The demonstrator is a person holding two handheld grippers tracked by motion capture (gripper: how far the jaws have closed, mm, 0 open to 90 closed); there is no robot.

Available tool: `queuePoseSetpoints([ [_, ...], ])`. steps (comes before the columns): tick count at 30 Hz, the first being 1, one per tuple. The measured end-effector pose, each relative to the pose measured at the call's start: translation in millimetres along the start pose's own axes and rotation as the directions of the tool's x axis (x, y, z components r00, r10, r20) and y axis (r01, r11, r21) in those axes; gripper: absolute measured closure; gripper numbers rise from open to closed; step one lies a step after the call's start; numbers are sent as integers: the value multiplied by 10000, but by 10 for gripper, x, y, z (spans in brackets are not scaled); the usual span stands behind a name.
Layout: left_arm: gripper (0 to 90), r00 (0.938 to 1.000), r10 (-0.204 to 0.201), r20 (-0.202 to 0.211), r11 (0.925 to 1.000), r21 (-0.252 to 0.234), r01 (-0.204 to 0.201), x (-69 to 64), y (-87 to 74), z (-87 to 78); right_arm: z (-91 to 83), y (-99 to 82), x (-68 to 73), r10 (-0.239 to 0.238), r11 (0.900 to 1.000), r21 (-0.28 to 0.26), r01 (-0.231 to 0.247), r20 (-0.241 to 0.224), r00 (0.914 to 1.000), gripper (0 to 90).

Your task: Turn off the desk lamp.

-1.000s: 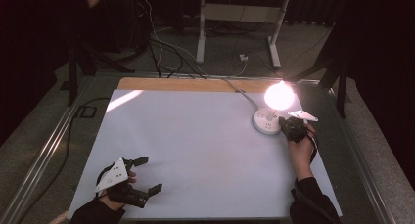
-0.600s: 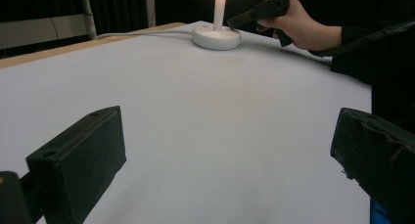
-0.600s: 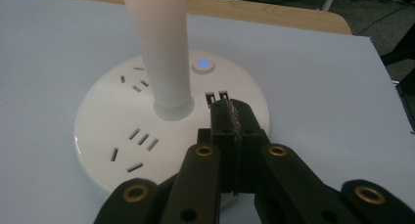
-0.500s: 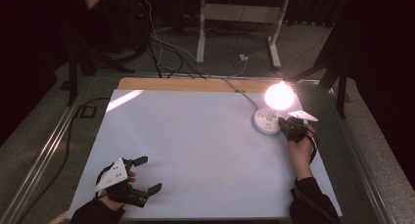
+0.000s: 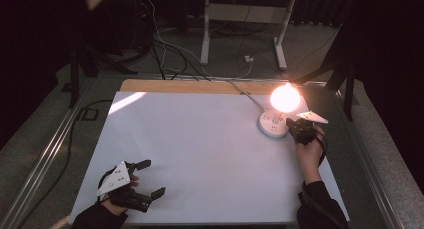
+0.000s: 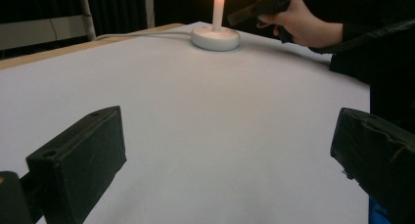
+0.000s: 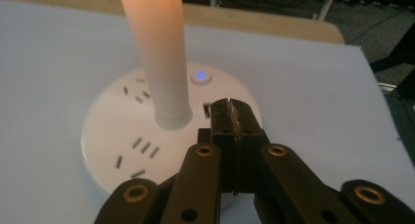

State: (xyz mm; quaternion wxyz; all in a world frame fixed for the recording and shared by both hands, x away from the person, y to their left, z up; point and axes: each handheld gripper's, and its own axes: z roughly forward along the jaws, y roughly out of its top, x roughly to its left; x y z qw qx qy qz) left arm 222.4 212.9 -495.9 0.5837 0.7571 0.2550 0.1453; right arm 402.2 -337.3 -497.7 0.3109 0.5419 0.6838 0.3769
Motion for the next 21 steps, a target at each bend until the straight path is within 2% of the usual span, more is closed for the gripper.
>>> queuePoseSetpoints([
  [3, 6, 10000, 8, 3, 10000, 4, -8, -3, 0, 3, -64, 64, -2, -10, 9997, -225, 9, -47, 10000, 897],
  [8, 6, 10000, 7, 1, 10000, -3, -7, -3, 1, -1, -80, 86, 12, -16, 9996, -291, 15, -49, 10000, 897],
  [21, 6, 10000, 1, 38, 10000, 7, -1, -2, 1, -1, 6, 6, 27, -151, 9999, 54, 151, 18, 9999, 896],
])
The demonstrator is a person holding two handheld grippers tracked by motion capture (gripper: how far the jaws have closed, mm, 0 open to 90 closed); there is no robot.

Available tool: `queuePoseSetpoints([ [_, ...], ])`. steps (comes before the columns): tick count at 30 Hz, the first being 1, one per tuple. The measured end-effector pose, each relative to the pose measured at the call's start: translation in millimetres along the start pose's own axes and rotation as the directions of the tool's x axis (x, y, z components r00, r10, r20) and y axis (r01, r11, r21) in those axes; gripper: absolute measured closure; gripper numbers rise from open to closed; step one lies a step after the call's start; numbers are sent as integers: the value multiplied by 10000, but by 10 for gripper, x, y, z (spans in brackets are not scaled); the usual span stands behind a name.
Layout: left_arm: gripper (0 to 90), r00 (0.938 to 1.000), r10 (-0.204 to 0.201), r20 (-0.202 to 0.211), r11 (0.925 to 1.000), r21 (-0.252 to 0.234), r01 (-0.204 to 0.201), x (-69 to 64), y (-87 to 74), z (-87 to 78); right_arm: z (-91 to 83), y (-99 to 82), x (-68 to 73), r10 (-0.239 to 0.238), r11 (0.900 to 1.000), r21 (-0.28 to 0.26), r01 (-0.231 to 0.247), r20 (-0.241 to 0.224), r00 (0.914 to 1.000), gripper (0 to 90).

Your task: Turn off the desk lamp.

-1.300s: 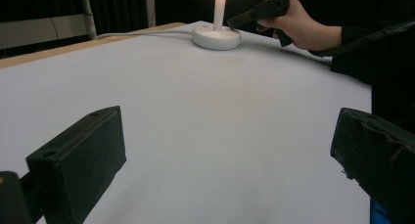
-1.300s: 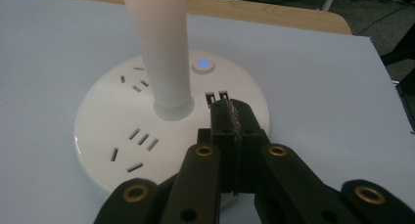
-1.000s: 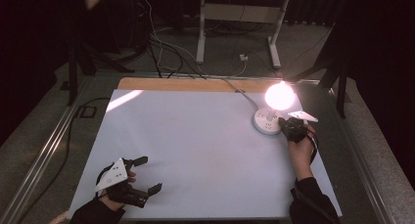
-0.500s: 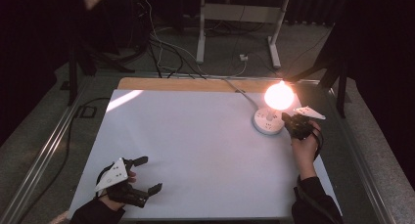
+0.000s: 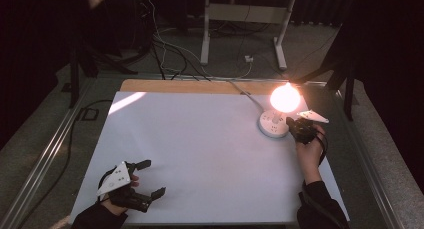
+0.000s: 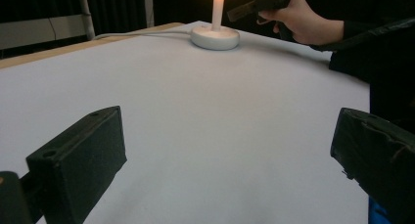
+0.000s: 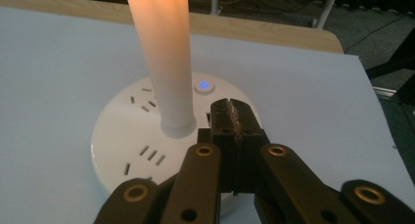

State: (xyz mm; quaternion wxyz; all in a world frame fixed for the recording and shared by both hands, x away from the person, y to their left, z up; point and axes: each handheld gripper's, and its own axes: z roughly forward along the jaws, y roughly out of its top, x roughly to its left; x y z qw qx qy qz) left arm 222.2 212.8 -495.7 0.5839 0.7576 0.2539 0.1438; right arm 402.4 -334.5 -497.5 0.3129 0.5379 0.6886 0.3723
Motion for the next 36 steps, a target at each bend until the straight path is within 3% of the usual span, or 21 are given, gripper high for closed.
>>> queuePoseSetpoints([
  [7, 6, 10000, 9, 14, 10000, -5, -9, -1, 1, -3, 52, -66, 10, 152, 9997, 198, -152, -31, 9999, 896],
  [12, 6, 10000, 12, 15, 10000, -5, -12, -6, 0, 0, 95, -95, 41, -25, 9993, 362, 25, -12, 10000, 896],
  [23, 6, 10000, -1, 27, 10000, -6, 1, -4, -1, 2, 100, -124, 39, -203, 9996, 203, 202, 11, 9998, 898],
  [25, 6, 10000, 6, 27, 10000, 2, -6, -2, -2, 3, 109, -126, 39, -100, 9996, 248, 108, -332, 9994, 897],
  [28, 6, 10000, 2, 17, 10000, -24, -2, -4, 1, -1, 106, -100, 76, -428, 9986, 321, 430, -76, 9991, 897],
  [36, 6, 10000, 8, 15, 10000, 5, -8, -6, 1, 3, -46, 9, -13, 5, 9997, -240, -6, -29, 10000, 896],
])
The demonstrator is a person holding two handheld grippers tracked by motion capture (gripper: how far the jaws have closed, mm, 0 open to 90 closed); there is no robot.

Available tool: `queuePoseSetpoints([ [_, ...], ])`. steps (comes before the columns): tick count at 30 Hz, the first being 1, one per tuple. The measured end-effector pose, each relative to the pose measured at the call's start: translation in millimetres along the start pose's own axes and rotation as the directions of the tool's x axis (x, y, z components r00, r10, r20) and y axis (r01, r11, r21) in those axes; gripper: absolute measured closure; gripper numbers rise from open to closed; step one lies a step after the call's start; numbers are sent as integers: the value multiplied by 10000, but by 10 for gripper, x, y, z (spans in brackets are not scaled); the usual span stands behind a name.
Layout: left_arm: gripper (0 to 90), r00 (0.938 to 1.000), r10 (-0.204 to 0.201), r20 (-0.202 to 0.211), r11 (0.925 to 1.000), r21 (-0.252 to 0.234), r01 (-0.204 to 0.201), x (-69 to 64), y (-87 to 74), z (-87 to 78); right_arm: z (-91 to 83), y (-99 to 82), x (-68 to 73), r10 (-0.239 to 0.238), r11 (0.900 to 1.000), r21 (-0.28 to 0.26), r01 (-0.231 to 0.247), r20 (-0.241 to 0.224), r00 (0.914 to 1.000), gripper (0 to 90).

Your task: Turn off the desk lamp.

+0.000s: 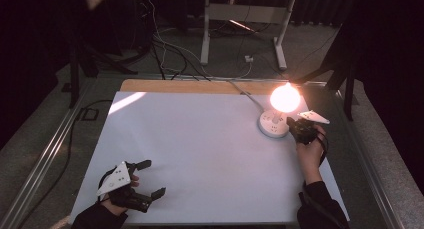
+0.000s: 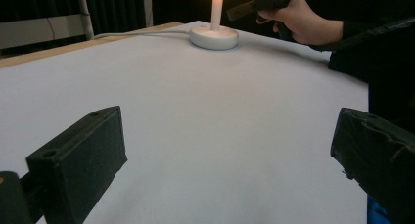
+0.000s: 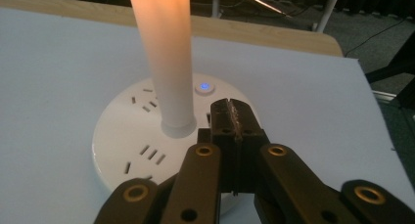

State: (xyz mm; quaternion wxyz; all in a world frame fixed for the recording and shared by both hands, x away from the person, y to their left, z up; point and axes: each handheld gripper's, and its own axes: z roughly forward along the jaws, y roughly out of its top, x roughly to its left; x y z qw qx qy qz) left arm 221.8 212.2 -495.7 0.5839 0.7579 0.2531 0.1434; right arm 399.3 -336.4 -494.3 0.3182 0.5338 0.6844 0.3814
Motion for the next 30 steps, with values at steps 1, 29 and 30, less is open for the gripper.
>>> queuePoseSetpoints([
  [1, 6, 10000, -5, -1, 10000, -8, 5, -1, 0, 0, -8, 7, -4, 22, 10000, -33, -22, -4, 10000, 897],
  [29, 6, 10000, -12, 2, 10000, 0, 12, 4, -3, 1, 140, -124, 24, -349, 9981, 512, 341, 160, 9993, 897],
  [30, 6, 10000, -4, 5, 10000, 9, 4, 4, -3, 1, 141, -127, 24, -336, 9983, 490, 328, 150, 9993, 897],
])
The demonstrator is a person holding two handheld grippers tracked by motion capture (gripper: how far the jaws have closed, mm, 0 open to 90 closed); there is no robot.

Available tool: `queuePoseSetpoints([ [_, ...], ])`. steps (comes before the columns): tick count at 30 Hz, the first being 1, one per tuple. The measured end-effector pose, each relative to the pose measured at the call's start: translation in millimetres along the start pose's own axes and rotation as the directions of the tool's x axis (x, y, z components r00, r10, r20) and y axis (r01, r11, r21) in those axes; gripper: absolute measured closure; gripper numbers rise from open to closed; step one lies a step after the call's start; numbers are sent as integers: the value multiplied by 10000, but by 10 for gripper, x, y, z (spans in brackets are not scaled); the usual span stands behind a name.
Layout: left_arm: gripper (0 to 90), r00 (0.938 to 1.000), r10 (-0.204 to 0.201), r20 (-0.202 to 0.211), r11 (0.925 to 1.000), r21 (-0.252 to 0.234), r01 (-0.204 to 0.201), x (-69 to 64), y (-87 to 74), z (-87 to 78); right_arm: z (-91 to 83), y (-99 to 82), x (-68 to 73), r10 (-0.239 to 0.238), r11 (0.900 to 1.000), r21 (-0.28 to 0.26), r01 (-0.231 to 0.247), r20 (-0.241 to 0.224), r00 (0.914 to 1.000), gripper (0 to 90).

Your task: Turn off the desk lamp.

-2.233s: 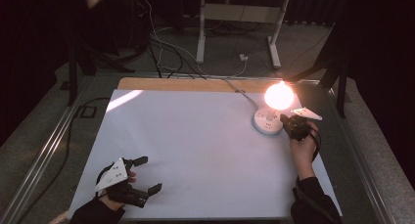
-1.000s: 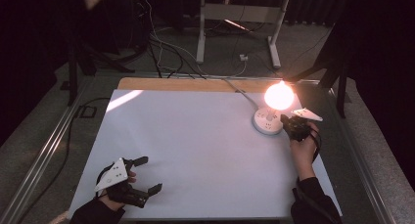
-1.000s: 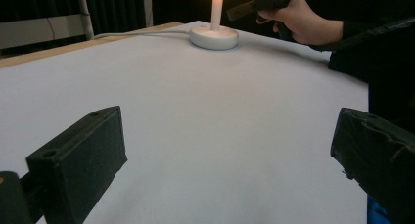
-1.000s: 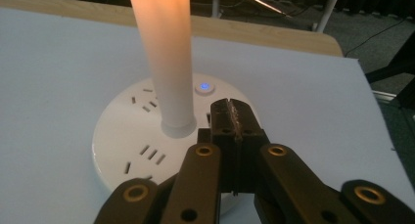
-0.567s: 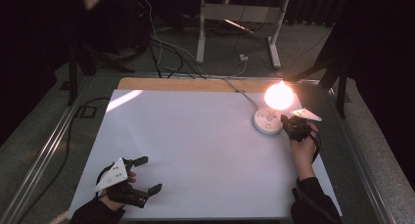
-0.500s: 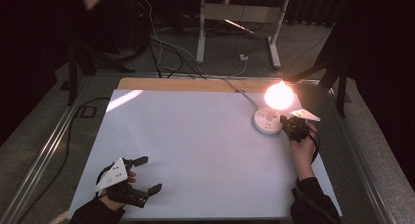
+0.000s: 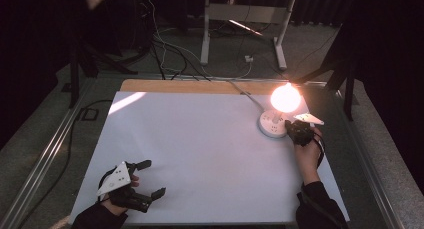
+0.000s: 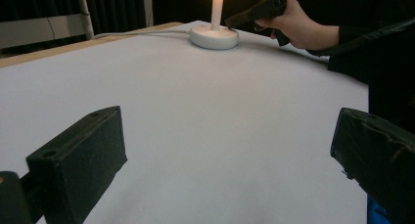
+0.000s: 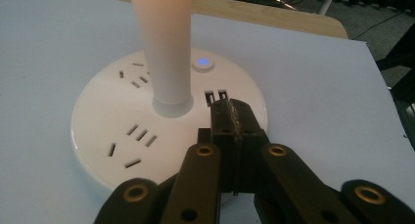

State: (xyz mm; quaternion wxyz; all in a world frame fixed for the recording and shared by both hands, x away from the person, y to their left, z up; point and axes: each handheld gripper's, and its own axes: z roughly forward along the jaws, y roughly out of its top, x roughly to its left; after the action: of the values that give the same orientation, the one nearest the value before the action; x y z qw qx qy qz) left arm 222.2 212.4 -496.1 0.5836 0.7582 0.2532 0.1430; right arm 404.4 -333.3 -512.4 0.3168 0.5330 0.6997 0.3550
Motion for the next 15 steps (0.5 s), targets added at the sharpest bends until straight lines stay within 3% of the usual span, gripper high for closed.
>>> queuePoseSetpoints([
  [11, 6, 10000, -13, -20, 10000, -28, 13, -5, 3, -5, -17, 11, 6, -158, 9999, 31, 157, 94, 9998, 897],
  [15, 6, 10000, -15, -20, 10000, -23, 15, -1, 3, -3, -119, 100, -16, 124, 9992, -386, -124, -9, 9999, 897],
])
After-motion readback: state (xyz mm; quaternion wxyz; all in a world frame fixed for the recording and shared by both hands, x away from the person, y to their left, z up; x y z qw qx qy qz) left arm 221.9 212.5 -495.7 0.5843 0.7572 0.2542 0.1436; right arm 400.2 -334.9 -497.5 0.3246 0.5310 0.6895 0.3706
